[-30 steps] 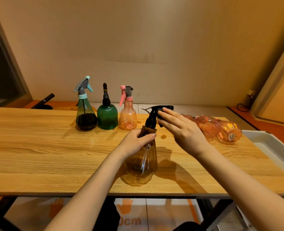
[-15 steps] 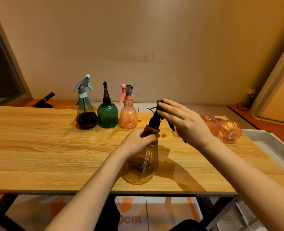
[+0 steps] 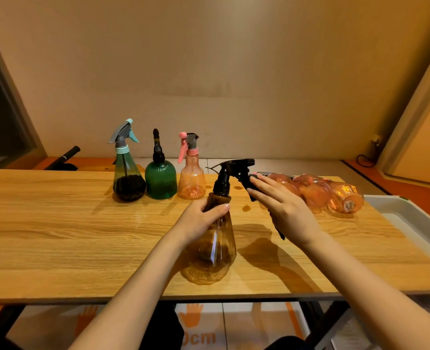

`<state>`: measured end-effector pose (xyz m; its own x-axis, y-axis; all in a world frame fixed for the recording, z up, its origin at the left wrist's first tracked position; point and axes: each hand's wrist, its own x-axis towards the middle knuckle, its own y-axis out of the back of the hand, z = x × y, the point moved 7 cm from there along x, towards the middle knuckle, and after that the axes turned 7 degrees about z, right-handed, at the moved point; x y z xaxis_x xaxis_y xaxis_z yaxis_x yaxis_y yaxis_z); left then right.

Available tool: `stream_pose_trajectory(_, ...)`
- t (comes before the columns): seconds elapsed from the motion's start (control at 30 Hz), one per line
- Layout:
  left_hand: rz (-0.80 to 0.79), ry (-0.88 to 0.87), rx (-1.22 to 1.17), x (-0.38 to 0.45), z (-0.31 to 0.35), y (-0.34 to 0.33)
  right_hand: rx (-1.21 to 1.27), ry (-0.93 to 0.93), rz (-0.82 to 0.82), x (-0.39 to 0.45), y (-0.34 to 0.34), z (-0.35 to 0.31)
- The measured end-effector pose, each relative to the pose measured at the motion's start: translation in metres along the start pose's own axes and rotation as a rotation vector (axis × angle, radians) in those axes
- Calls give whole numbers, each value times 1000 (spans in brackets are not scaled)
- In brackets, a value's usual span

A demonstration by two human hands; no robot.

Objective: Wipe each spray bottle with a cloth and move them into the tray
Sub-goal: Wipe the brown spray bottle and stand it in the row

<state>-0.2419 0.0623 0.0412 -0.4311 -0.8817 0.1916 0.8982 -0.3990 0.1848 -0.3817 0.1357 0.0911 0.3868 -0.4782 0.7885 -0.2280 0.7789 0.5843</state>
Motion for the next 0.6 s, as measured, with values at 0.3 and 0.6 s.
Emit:
stream_pose_trajectory(0.3,-10,-44,12,-2,-5,2,83,-92,230,33,12,0)
stream_pose_trajectory(0.6,10,-72,-64,-6,-8,10,154,-133,230,-10,-8,-26)
